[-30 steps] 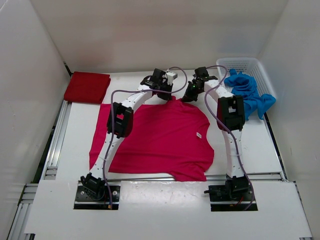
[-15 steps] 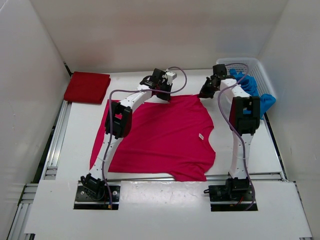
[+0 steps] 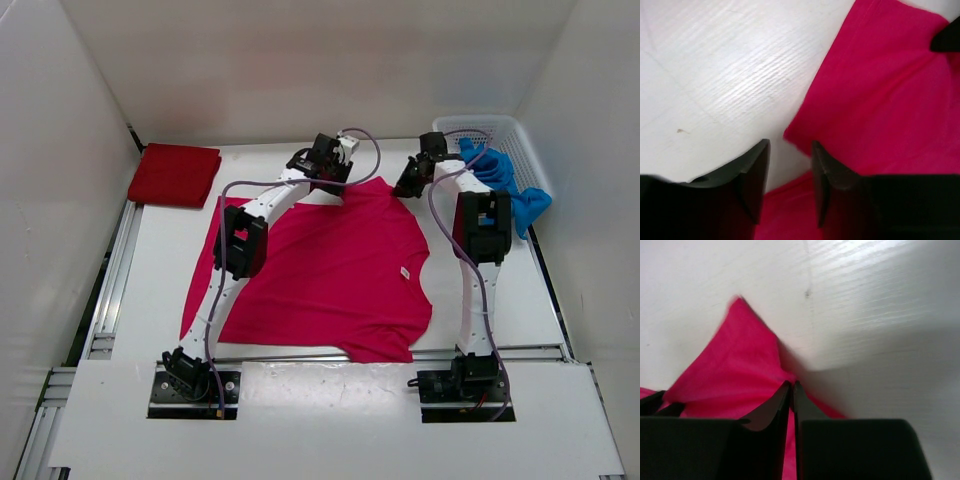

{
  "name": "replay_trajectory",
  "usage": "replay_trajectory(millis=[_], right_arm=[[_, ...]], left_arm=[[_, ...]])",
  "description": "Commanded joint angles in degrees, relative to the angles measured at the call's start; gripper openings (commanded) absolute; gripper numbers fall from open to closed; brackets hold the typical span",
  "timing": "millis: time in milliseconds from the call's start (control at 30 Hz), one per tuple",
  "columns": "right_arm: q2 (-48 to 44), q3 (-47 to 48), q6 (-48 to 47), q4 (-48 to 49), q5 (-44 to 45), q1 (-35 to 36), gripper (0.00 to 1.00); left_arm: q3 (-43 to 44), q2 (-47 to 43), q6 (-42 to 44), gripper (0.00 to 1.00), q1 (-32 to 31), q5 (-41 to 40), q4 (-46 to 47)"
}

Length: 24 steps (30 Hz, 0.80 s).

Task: Fold and stack the t-shirts
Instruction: Flatten out the tshirt

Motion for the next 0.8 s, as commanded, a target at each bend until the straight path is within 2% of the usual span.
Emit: replay_trajectory(millis=[0, 67, 100, 200, 333, 500, 567, 633, 767], right_arm=[[0.7, 2.7, 0.3, -1.3, 1.4, -0.9, 0.17], [0.7, 3.9, 0.3, -1.9, 1.4, -1.5, 0.32], [0.7, 4.5, -0.3, -2.0, 1.4, -1.5, 0.42], [-1.6, 5.5, -2.7, -3.7, 1.4, -1.5, 0.49], [-9.3, 2.8, -4.8, -6.4, 3.5, -1.5, 0.5], [-18.0, -6.5, -6.1, -12.8, 6.8, 1.2, 0.5], [-19.5, -9.9, -7.3, -14.3, 6.8, 2.8, 0.49], [-20.0, -12.9, -7.9, -17.5, 11.7, 5.3, 0.45], [-18.5, -16.8, -5.1, -18.7, 14.9, 7.1, 0.39]], left_arm=[[2.6, -1.7, 0.0, 0.51, -0.5, -7.3, 0.3], [3.1, -1.7, 0.0, 0.74, -0.5, -10.7, 0.9], [3.1, -1.7, 0.0, 0.8, -0.5, -14.2, 0.9], [1.9, -4.0, 0.0, 0.93, 0.1, -20.3, 0.9], [-3.8, -11.1, 0.0, 0.94, 3.4, -24.9, 0.9], [-18.0, -22.6, 0.0, 0.94, 11.1, -29.7, 0.9], [-22.9, -25.6, 0.0, 0.92, 14.0, -30.3, 0.9], [-30.4, -29.3, 0.0, 0.88, 15.0, -31.4, 0.9], [-41.2, -31.7, 0.0, 0.88, 15.6, -31.4, 0.9]])
